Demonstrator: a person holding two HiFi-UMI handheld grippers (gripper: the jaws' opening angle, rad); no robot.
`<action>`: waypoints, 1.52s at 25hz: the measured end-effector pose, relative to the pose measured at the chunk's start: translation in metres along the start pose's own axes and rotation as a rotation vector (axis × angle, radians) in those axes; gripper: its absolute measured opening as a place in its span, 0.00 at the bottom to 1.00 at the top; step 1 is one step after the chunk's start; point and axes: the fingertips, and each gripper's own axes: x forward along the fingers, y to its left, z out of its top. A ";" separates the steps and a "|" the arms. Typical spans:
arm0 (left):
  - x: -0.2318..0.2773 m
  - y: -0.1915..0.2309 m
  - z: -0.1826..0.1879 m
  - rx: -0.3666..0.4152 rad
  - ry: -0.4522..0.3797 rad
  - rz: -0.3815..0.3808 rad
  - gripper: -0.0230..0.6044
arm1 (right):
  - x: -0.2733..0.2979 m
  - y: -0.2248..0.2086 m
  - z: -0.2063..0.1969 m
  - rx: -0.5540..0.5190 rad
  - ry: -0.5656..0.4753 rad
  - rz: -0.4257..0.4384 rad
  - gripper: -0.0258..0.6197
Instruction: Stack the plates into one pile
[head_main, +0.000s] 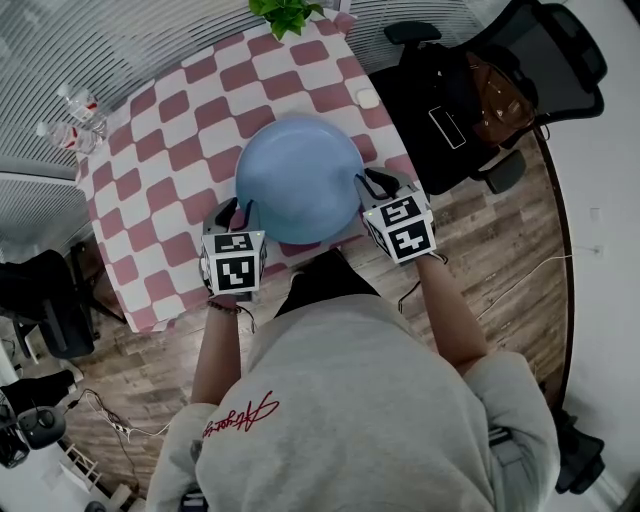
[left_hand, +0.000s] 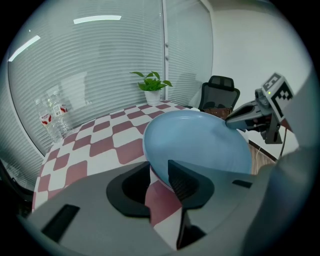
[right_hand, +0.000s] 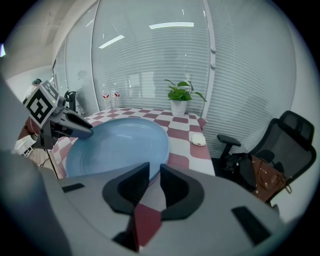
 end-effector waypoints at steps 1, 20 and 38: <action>0.001 0.000 0.000 -0.003 0.001 0.000 0.23 | 0.000 0.000 0.000 -0.003 0.001 -0.001 0.15; 0.001 0.001 0.000 -0.050 -0.074 -0.035 0.23 | -0.001 0.002 0.001 -0.034 -0.073 -0.052 0.16; -0.072 0.031 0.021 -0.101 -0.367 0.068 0.23 | -0.048 0.055 0.073 0.007 -0.412 0.004 0.09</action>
